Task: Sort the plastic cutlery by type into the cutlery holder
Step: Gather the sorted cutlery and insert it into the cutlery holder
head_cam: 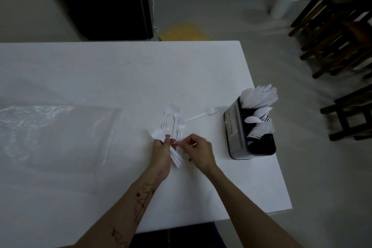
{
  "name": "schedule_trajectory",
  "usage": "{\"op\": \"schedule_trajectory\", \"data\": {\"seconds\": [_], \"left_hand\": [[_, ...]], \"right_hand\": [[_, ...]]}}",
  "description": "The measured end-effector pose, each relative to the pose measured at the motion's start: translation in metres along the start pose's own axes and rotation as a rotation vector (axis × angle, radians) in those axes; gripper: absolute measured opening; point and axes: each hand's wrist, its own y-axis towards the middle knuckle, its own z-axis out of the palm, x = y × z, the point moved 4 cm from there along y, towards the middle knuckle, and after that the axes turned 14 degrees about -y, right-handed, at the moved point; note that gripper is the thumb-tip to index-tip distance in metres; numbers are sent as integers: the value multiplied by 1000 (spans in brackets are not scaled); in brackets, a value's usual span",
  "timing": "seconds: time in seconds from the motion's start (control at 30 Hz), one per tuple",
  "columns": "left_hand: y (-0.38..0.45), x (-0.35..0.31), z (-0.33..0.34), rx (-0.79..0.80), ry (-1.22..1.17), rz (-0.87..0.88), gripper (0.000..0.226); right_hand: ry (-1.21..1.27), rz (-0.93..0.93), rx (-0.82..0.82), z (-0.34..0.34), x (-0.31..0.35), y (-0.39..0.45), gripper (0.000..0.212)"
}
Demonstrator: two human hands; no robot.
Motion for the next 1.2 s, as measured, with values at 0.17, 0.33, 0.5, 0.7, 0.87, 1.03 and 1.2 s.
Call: {"op": "schedule_trajectory", "data": {"seconds": [0.17, 0.33, 0.5, 0.7, 0.87, 1.03, 1.2], "left_hand": [[9, -6, -10, 6, 11, 35, 18], [14, 0, -20, 20, 77, 19, 18], [15, 0, -21, 43, 50, -14, 19], [14, -6, -22, 62, -36, -84, 29], [4, -11, -8, 157, -166, -171, 31], [8, -5, -18, 40, -58, -93, 25], [6, -4, -26, 23, -67, -94, 29]], "right_hand": [[-94, 382, -344, -32, 5, 58, 30], [-263, 485, -264, -40, 11, 90, 56], [-243, 518, -270, -36, 7, 93, 38], [-142, 290, -543, -40, 17, 57, 15], [101, -53, 5, -4, 35, 10, 9], [40, 86, -162, 15, 13, 0, 15], [-260, 249, -172, 26, -3, 7, 25]]}}
